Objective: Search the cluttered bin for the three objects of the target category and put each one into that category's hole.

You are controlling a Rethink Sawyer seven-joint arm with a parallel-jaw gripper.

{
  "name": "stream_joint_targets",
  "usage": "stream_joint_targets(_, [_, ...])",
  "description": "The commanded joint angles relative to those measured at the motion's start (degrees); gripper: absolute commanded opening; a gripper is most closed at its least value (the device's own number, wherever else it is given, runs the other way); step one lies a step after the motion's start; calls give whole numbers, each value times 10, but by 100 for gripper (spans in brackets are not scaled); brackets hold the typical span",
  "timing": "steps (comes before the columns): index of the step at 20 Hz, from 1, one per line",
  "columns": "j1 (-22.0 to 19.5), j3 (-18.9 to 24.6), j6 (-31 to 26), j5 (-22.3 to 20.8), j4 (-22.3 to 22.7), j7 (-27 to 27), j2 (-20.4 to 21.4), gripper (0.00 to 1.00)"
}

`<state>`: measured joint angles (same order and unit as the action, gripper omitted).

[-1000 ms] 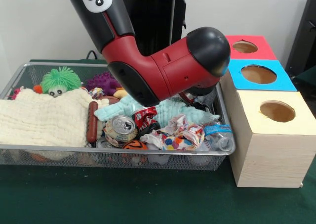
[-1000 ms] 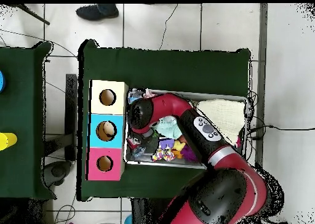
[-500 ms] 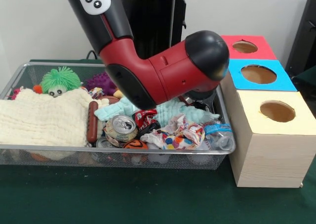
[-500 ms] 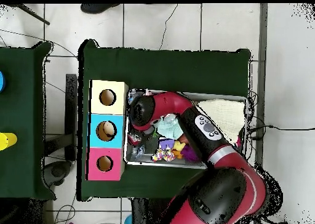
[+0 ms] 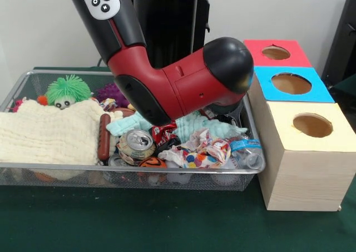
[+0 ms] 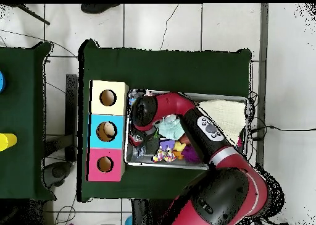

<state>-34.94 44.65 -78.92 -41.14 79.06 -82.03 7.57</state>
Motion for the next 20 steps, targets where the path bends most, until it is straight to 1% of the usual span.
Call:
stream_joint_targets(1, [1, -18, -15, -16, -21, 164, -7, 0])
stream_joint_targets(3, [-2, -17, -41, -12, -10, 171, 20, 0])
stream_joint_targets(7, [-28, 4, -98, 8, 26, 205, 90, 0])
stream_joint_targets(8, [-34, 10, -104, 13, 32, 209, 103, 0])
stream_joint_targets(9, [-33, 13, -106, 9, 33, 214, 115, 0])
stream_joint_targets(10, [-37, 19, -100, 11, 36, 214, 124, 0])
stream_joint_targets(13, [-45, 34, -97, 19, 39, 211, 138, 0])
stream_joint_targets(16, [-47, 41, -91, 24, 40, 203, 142, 0])
stream_joint_targets(20, [-57, 55, -42, 34, 47, 184, 133, 0])
